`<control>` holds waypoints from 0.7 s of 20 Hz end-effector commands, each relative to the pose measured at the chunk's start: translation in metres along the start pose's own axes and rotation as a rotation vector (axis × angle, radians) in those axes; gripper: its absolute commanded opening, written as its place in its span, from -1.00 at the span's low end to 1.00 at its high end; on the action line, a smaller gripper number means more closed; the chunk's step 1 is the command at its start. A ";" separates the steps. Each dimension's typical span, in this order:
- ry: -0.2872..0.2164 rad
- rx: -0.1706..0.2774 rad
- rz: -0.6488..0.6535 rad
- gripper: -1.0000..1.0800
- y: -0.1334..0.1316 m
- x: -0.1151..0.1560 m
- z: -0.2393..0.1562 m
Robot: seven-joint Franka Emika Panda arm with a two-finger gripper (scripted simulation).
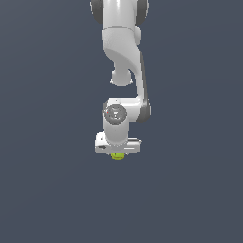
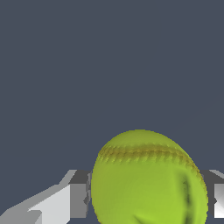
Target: Pick up the object and move it to a goal position.
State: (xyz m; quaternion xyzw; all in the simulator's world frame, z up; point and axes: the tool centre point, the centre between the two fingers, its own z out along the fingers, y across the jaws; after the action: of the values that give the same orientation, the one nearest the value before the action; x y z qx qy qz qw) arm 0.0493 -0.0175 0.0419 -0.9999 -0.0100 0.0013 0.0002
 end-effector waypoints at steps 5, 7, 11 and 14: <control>0.002 0.000 0.001 -1.00 0.022 0.000 -0.021; 0.002 0.000 0.001 -1.00 0.035 -0.001 -0.033; 0.002 0.000 0.001 -1.00 0.068 -0.002 -0.064; 0.002 0.000 0.001 -1.00 0.095 -0.003 -0.090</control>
State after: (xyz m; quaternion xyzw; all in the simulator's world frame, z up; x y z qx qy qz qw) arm 0.0484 -0.0985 0.1175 -1.0000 -0.0097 0.0012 0.0004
